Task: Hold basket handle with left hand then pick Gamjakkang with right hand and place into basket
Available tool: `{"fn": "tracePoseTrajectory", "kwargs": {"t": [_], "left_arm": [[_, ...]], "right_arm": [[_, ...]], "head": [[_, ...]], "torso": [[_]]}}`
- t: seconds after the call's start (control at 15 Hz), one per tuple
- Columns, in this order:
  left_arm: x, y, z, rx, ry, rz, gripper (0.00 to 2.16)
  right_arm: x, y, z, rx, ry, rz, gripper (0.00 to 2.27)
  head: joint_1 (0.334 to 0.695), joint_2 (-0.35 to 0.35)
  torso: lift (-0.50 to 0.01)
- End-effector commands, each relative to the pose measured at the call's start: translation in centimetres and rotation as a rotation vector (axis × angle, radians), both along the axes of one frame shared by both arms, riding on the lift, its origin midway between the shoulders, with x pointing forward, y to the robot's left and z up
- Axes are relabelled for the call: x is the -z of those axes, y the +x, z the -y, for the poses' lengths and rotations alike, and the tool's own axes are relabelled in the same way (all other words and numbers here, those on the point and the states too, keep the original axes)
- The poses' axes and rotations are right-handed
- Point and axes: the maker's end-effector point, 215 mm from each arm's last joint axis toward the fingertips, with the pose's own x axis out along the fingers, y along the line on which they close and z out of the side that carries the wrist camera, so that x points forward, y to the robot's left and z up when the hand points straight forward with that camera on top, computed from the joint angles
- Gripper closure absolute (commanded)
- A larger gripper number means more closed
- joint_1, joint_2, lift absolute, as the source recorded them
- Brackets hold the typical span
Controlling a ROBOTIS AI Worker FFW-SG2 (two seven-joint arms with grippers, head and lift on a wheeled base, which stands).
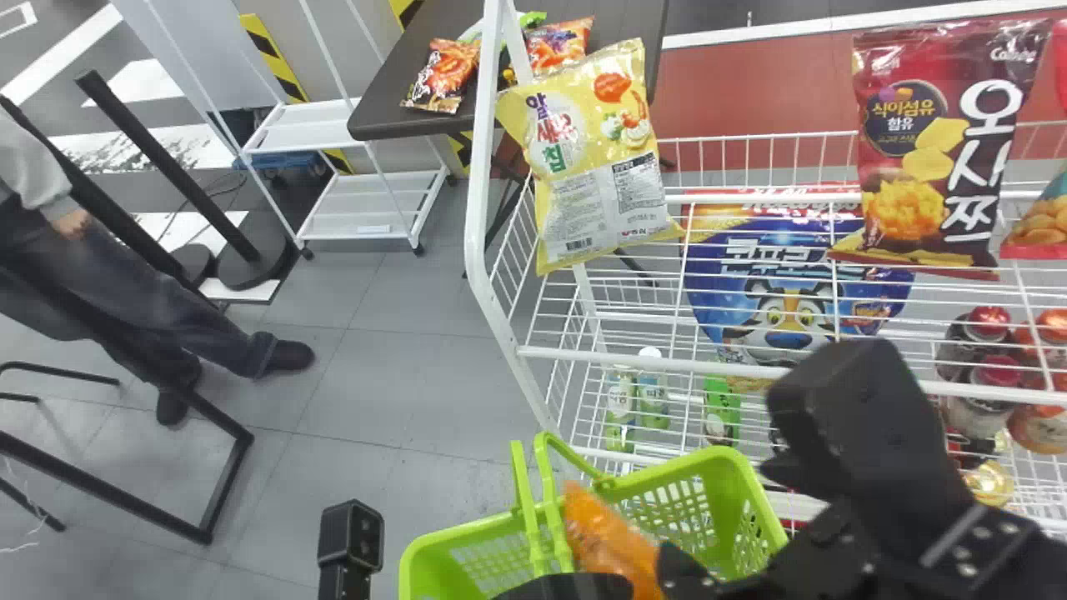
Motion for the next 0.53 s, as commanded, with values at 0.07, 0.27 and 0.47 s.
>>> {"fn": "tracePoseTrajectory", "kwargs": {"t": [0.07,0.27,0.47], "left_arm": [[0.0,0.0,-0.1,-0.003,-0.012,-0.002,2.15],[0.1,-0.1,-0.1,-0.008,-0.025,-0.011,2.15],[0.2,0.0,-0.2,-0.010,-0.032,-0.013,2.15]], "right_arm": [[0.5,1.6,4.6,0.133,-0.112,0.075,0.08],[5.9,2.1,11.0,0.295,-0.273,0.009,0.08],[7.1,7.0,13.5,0.403,-0.216,0.106,0.09]], "head": [[0.695,0.350],[0.695,0.350],[0.695,0.198]], "torso": [[-0.018],[-0.018],[-0.018]]}}
